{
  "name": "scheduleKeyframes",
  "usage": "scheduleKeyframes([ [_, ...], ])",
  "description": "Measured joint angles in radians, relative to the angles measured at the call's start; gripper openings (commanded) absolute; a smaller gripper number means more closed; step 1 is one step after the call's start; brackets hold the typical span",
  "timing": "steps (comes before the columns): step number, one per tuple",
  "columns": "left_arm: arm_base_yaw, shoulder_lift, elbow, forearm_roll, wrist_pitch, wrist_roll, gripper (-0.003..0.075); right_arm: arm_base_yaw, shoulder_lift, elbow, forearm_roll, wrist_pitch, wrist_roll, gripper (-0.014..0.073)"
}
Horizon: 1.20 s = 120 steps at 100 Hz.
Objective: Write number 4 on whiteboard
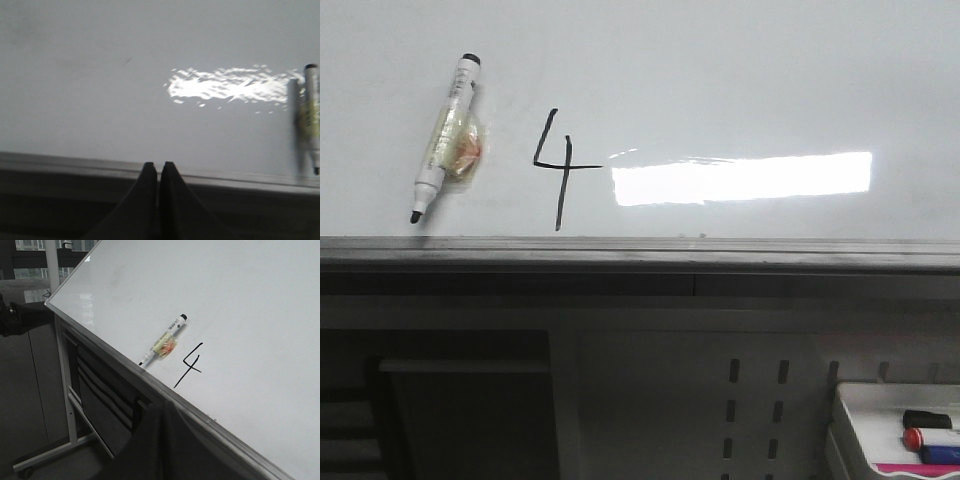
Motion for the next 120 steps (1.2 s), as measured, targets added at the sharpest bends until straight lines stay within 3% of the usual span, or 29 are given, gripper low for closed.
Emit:
scheduleKeyframes([
  [26,0.039,-0.01,0.044,0.0,0.12,0.0,-0.002,0.0,0.0,0.0,0.0,0.0,0.0,-0.0064],
  [120,0.039,-0.01,0.042,0.0,0.126,0.0,-0.002,0.0,0.0,0.0,0.0,0.0,0.0,-0.0064],
])
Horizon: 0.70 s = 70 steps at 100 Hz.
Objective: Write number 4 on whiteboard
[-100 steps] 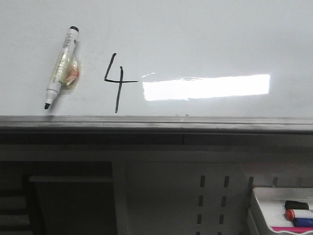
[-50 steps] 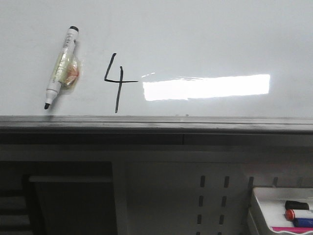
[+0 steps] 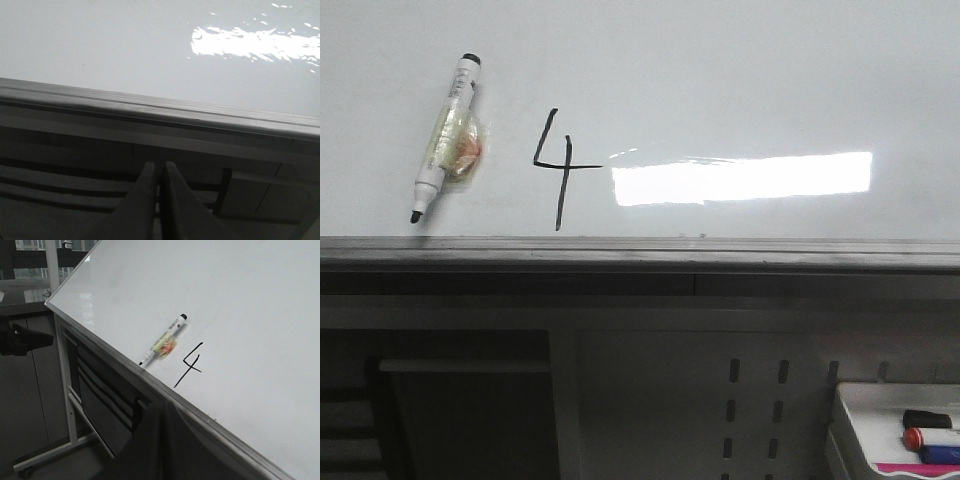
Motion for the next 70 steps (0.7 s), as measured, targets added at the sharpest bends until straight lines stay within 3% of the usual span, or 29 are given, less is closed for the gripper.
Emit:
scheduleKeyframes([
  [17,0.0,0.0,0.0,0.0,0.0,0.0,-0.002,-0.005,0.0,0.0,-0.017,-0.03,0.0,-0.0064],
  [31,0.0,0.0,0.0,0.0,0.0,0.0,-0.002,-0.07,0.0,0.0,-0.042,-0.081,0.011,-0.0064],
  [50,0.0,0.0,0.0,0.0,0.0,0.0,-0.002,-0.261,0.0,0.0,-0.179,-0.106,0.195,-0.0064],
  [70,0.0,0.0,0.0,0.0,0.0,0.0,-0.002,-0.541,0.0,0.002,-0.253,-0.114,0.237,-0.0064],
])
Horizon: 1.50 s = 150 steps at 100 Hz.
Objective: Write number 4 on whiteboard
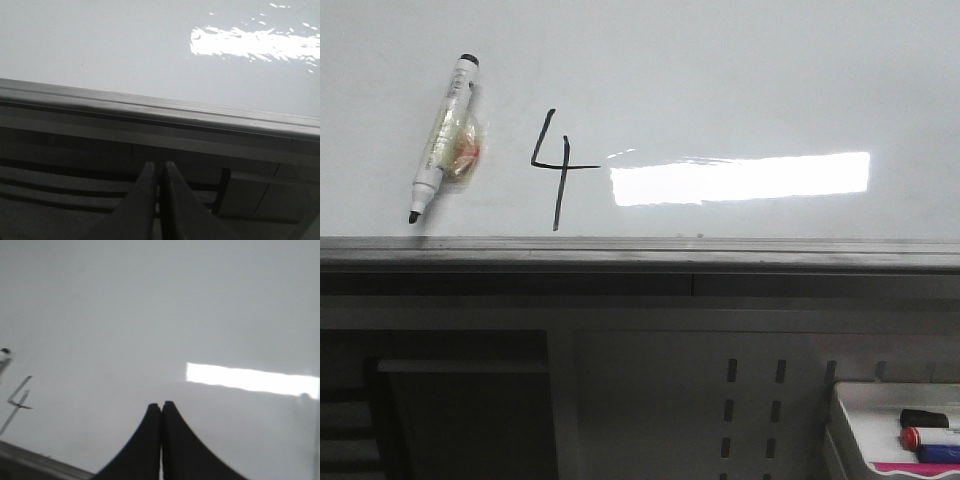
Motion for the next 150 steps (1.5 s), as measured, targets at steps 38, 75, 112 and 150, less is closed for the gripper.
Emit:
scheduleKeyframes([
  [38,0.0,0.0,0.0,0.0,0.0,0.0,-0.002,-0.246,-0.011,0.3,0.002,-0.031,0.01,-0.0064],
  [75,0.0,0.0,0.0,0.0,0.0,0.0,-0.002,-0.246,-0.011,0.306,0.007,0.144,0.011,-0.0064],
  [112,0.002,0.0,0.0,-0.002,0.0,0.0,-0.002,-0.249,-0.123,0.306,0.007,0.134,0.012,-0.0064],
  [150,0.002,0.0,0.0,-0.002,0.0,0.0,-0.002,-0.249,-0.123,0.306,0.007,0.131,0.012,-0.0064],
])
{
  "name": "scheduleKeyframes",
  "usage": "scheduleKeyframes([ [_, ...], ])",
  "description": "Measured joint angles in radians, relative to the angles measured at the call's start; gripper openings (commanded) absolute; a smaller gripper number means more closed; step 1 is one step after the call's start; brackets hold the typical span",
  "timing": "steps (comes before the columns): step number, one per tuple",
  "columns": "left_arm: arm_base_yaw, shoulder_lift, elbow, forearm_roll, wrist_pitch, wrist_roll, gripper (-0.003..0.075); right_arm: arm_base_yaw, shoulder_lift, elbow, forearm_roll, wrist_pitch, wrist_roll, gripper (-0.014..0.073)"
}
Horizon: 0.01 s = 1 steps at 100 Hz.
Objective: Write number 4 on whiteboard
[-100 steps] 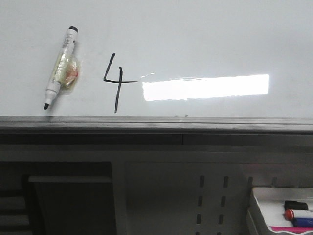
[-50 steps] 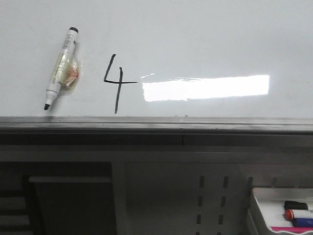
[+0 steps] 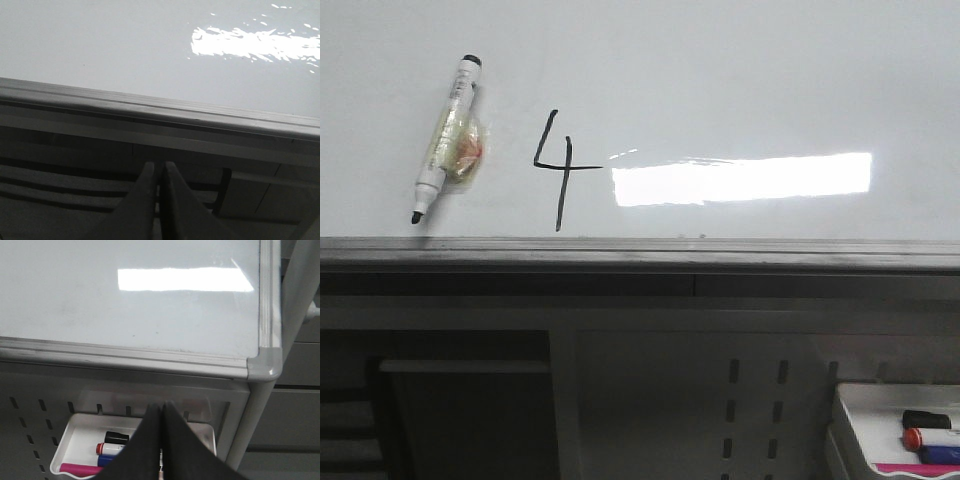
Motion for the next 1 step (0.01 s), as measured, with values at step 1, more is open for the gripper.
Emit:
scheduleKeyframes([
  [1,0.0,0.0,0.0,0.0,0.0,0.0,-0.002,0.0,0.0,0.0,0.0,0.0,0.0,-0.0064],
])
